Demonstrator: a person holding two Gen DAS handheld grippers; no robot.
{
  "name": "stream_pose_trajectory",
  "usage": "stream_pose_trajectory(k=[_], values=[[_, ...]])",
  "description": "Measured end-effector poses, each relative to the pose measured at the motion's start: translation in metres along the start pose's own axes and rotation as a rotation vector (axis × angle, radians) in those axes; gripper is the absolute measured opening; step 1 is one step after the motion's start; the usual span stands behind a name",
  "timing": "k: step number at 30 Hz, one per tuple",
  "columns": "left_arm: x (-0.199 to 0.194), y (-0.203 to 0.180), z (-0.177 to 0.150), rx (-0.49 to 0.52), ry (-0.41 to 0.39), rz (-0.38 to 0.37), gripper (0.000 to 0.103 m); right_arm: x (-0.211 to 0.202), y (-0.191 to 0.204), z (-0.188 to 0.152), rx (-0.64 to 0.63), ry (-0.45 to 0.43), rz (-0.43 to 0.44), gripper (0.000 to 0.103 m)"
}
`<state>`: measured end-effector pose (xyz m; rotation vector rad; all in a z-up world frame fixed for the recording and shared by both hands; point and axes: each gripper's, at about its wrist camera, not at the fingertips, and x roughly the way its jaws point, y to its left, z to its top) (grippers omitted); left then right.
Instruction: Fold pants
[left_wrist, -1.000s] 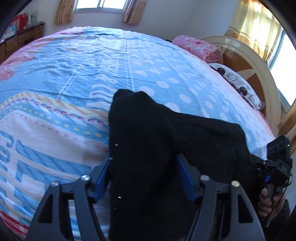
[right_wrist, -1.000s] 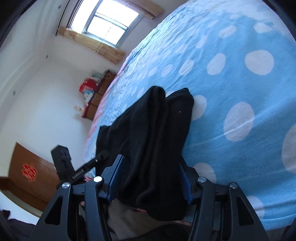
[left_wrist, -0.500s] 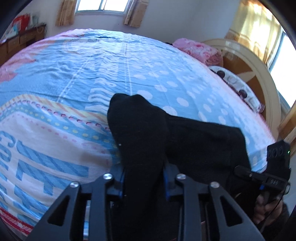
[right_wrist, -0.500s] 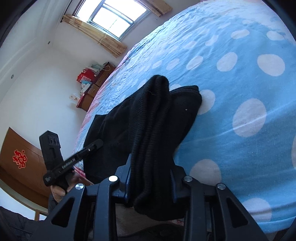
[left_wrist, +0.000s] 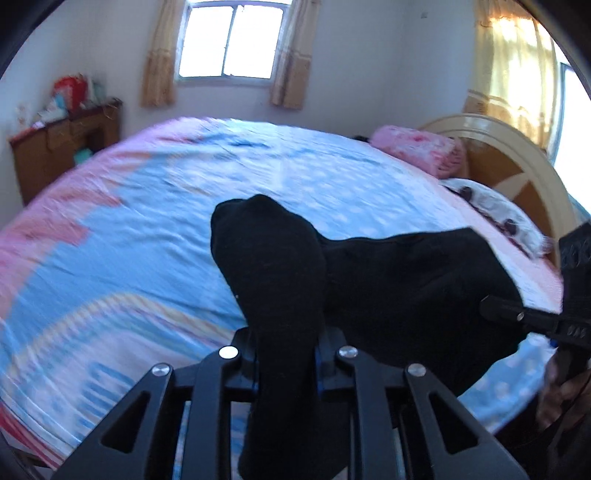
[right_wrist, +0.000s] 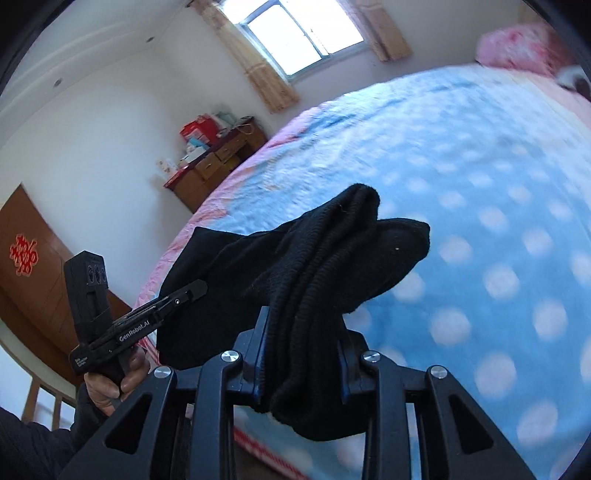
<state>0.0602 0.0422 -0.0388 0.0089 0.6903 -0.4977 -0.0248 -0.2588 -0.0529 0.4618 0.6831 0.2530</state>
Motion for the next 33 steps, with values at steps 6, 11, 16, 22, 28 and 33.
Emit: stream_pose_trajectory(k=[6,11,16,22,28,33], values=[[0.011,0.061,0.053,-0.046,-0.079,0.223,0.02,0.085,0.047,0.076,-0.152,-0.008,0.033,0.03],[0.032,0.092,0.076,-0.047,-0.117,0.376,0.02,0.156,0.077,0.122,-0.221,-0.03,0.026,0.03],[0.067,0.125,0.086,-0.061,-0.075,0.465,0.02,0.227,0.084,0.144,-0.254,-0.004,0.003,0.03],[0.112,0.147,0.076,-0.086,0.034,0.525,0.02,0.291,0.076,0.146,-0.257,0.066,-0.068,0.03],[0.126,0.148,0.073,-0.078,0.075,0.553,0.021,0.315,0.057,0.145,-0.211,0.075,-0.064,0.03],[0.137,0.146,0.072,-0.053,0.111,0.593,0.022,0.323,0.05,0.143,-0.179,0.101,-0.077,0.034]])
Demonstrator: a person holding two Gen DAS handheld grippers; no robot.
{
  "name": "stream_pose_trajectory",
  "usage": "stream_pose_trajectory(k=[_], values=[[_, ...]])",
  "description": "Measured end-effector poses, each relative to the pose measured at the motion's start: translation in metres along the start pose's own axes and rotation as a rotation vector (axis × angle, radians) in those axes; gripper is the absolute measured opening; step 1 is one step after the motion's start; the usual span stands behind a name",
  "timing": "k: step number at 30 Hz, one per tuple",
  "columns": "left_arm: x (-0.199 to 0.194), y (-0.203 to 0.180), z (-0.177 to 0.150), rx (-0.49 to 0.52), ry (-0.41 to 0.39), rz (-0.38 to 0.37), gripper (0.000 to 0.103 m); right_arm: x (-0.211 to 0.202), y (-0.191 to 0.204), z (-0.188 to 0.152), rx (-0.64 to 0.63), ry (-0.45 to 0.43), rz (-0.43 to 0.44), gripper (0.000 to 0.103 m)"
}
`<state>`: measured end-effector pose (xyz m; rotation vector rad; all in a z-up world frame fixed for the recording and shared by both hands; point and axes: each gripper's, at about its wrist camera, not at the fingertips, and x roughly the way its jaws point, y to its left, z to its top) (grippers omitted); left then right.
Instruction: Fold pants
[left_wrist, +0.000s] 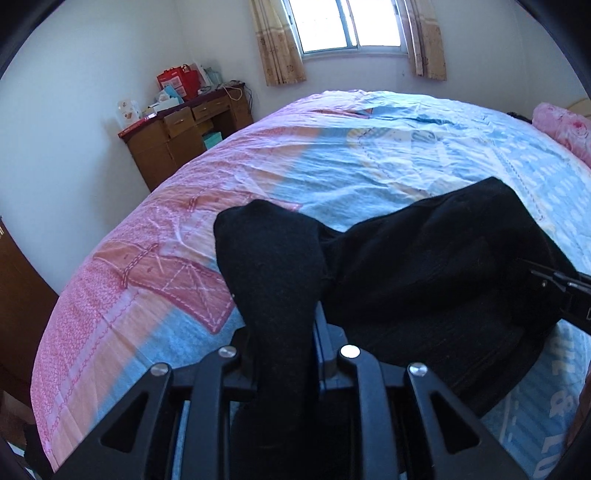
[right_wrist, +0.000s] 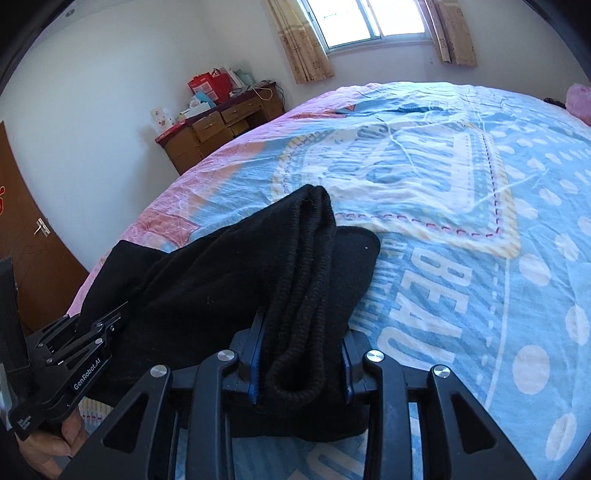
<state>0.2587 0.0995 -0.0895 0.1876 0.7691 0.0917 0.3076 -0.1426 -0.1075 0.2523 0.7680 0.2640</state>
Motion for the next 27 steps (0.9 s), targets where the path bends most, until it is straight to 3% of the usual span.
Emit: stream_pose_trajectory(k=[12,16,19,21,23,24,26,27], values=[[0.005,-0.002,-0.001,0.011,0.013,0.03,0.026,-0.008,-0.007,-0.006,0.056,0.029,0.004,0.05],[0.006,-0.003,-0.001,0.019,0.014,0.045,0.028,-0.039,-0.007,-0.015,0.086,-0.043,-0.069,0.051],[0.007,-0.006,-0.001,0.03,0.015,0.061,0.028,-0.063,0.021,-0.027,-0.042,-0.121,-0.233,0.051],[0.006,-0.006,-0.002,0.037,0.014,0.07,0.028,-0.077,0.04,-0.032,-0.118,-0.197,-0.257,0.051],[0.006,-0.007,-0.002,0.044,0.013,0.078,0.028,-0.081,0.058,-0.033,-0.201,-0.235,-0.222,0.051],[0.006,-0.008,-0.002,0.044,0.013,0.079,0.028,-0.079,0.062,-0.031,-0.221,-0.226,-0.203,0.05],[0.006,-0.007,-0.002,0.044,0.014,0.08,0.029,-0.071,0.068,-0.027,-0.249,-0.194,-0.132,0.028],[0.006,-0.007,-0.002,0.044,0.014,0.08,0.029,-0.065,0.068,-0.027,-0.256,-0.17,-0.115,0.026]])
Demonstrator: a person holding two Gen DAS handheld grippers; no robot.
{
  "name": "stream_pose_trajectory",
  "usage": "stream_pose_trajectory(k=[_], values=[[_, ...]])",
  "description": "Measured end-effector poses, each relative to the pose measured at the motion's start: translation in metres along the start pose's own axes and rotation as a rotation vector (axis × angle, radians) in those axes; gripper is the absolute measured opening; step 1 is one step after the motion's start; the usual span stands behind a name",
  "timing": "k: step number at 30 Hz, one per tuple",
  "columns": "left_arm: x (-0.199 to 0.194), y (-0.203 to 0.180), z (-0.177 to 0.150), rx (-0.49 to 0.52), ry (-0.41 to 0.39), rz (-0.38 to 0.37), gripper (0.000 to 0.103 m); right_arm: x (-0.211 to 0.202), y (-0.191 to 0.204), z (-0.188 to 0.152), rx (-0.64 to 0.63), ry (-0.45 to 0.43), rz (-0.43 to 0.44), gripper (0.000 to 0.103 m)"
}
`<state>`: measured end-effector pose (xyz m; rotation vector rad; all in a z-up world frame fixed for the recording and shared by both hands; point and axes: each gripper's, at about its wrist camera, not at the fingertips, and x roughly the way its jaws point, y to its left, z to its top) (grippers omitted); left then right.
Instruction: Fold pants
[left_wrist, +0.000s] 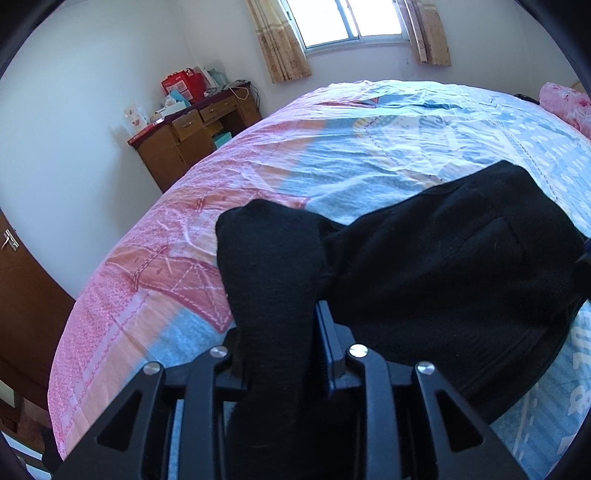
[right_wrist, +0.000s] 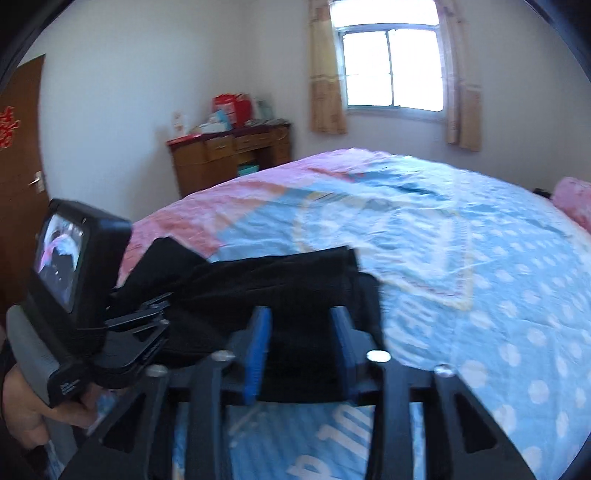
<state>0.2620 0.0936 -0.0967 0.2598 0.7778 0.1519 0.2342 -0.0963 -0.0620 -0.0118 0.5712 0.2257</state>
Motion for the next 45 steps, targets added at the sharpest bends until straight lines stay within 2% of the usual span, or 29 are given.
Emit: stream_pose_trajectory(k=[3,4,7,10,13,14,16,18,19,22,24,26,27,30,32,37,42,44,45], values=[[0.0,0.0,0.0,-0.001,-0.001,-0.001,0.029,0.024,-0.011,-0.007,0.031,0.109,0.012,0.025],[0.0,0.0,0.0,0.002,-0.002,0.001,0.029,0.03,-0.022,-0.013,0.067,0.14,0.022,0.019],[0.001,-0.002,-0.001,0.008,-0.003,0.008,0.029,0.027,-0.041,-0.015,0.154,0.129,0.07,0.012],[0.001,-0.002,0.0,0.007,-0.001,0.012,0.031,0.03,-0.038,-0.019,0.143,0.128,0.071,0.012],[0.0,0.002,0.0,-0.009,0.0,0.014,0.039,0.029,-0.031,-0.019,0.118,0.122,0.066,0.015],[-0.003,0.004,0.0,-0.015,-0.002,0.018,0.044,0.028,-0.032,-0.019,0.125,0.121,0.074,0.015],[-0.012,0.008,-0.002,-0.011,-0.008,0.013,0.045,0.016,-0.039,-0.021,0.179,0.108,0.088,0.015],[-0.021,0.009,-0.007,-0.006,-0.013,0.025,0.045,0.006,-0.047,-0.026,0.241,0.11,0.081,0.018],[-0.025,0.01,-0.01,-0.008,-0.014,0.029,0.045,-0.003,-0.049,-0.031,0.27,0.116,0.062,0.023],[-0.039,0.011,-0.021,-0.018,-0.003,-0.002,0.045,-0.027,-0.05,-0.042,0.338,0.086,0.08,0.028],[-0.05,0.013,-0.028,-0.034,-0.005,-0.022,0.047,-0.041,-0.05,-0.047,0.378,0.072,0.085,0.035],[-0.064,0.013,-0.035,-0.042,-0.01,-0.051,0.05,-0.054,-0.051,-0.052,0.428,0.058,0.1,0.055],[-0.068,0.014,-0.037,-0.041,-0.014,-0.055,0.051,-0.061,-0.051,-0.055,0.458,0.051,0.107,0.057],[-0.09,0.011,-0.05,-0.033,-0.033,-0.068,0.055,-0.073,-0.046,-0.06,0.492,0.053,0.127,0.058],[-0.102,0.01,-0.057,-0.033,-0.043,-0.081,0.063,-0.079,-0.043,-0.063,0.498,0.063,0.118,0.058],[-0.133,0.008,-0.075,-0.04,-0.064,-0.097,0.072,-0.106,-0.027,-0.072,0.483,0.044,0.115,0.059],[-0.165,0.012,-0.088,-0.055,-0.112,-0.122,0.08,-0.143,-0.008,-0.075,0.433,-0.016,0.056,0.059],[-0.179,0.012,-0.091,-0.047,-0.145,-0.113,0.091,-0.158,0.0,-0.075,0.399,-0.046,0.042,0.059],[-0.185,0.014,-0.092,-0.048,-0.16,-0.111,0.093,-0.167,0.005,-0.074,0.376,-0.066,0.031,0.059]])
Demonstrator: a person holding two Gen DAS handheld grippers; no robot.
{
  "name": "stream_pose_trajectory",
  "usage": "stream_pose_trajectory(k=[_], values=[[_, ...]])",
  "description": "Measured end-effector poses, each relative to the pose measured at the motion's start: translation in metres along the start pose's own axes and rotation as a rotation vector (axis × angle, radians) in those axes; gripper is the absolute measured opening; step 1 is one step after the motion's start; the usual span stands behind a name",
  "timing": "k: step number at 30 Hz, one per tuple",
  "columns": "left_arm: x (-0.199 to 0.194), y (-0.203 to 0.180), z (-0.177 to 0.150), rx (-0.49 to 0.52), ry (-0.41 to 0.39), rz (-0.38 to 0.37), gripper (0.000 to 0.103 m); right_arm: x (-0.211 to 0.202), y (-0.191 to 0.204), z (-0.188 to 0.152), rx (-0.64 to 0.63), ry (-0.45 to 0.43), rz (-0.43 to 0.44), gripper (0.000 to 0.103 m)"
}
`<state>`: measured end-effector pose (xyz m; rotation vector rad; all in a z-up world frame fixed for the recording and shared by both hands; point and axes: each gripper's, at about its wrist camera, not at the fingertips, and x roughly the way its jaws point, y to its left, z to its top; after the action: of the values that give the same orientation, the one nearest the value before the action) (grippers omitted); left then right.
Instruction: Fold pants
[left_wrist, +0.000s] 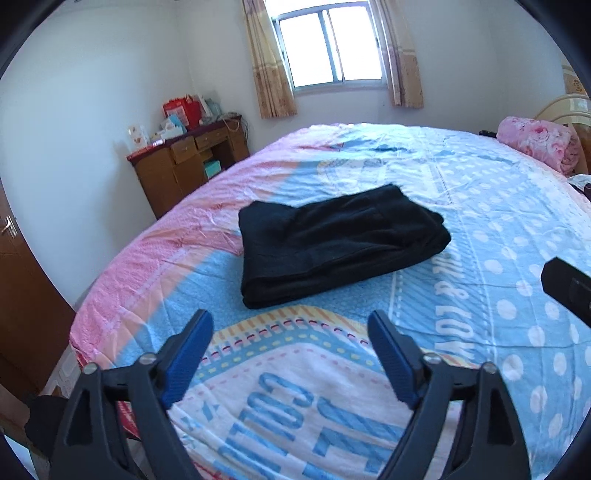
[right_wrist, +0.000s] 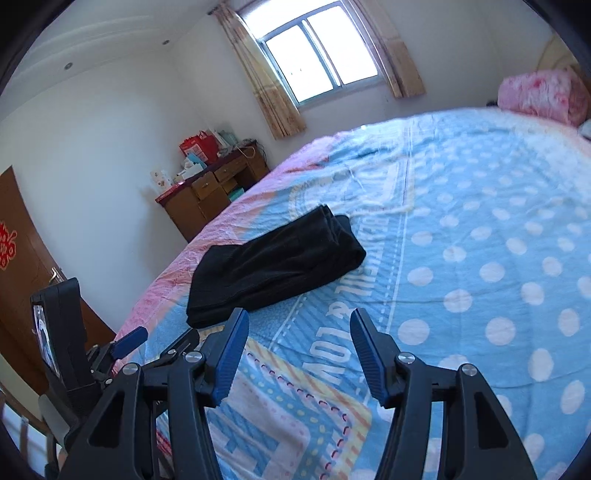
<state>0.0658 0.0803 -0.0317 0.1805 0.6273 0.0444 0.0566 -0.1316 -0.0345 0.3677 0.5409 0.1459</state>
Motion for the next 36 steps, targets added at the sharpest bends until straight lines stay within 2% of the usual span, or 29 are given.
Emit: stream_pose_trajectory(k=[3,4,6,13,17,23,28,36], values=[[-0.022,0.003,0.001,-0.004,-0.059,0.004,0.099,-0.025,0.015,0.001,-0.067,-0.075,-0.022,0.06],[-0.028,0.004,0.002,-0.006,-0.074,0.007,0.103,-0.033,0.02,0.001,-0.086,-0.107,-0.028,0.064],[-0.038,0.007,0.003,-0.013,-0.098,0.015,0.103,-0.051,0.029,0.001,-0.118,-0.162,-0.031,0.069],[-0.07,0.022,0.004,-0.056,-0.155,-0.004,0.103,-0.089,0.055,0.004,-0.19,-0.285,-0.047,0.071],[-0.09,0.028,0.002,-0.056,-0.182,0.036,0.103,-0.105,0.063,0.004,-0.192,-0.316,-0.046,0.071],[-0.117,0.039,-0.005,-0.079,-0.251,0.051,0.103,-0.131,0.073,-0.001,-0.216,-0.374,-0.088,0.072],[-0.126,0.044,-0.002,-0.101,-0.258,0.046,0.103,-0.148,0.078,-0.008,-0.224,-0.406,-0.096,0.073],[-0.136,0.038,-0.002,-0.073,-0.287,0.074,0.103,-0.158,0.08,-0.012,-0.227,-0.441,-0.127,0.076]])
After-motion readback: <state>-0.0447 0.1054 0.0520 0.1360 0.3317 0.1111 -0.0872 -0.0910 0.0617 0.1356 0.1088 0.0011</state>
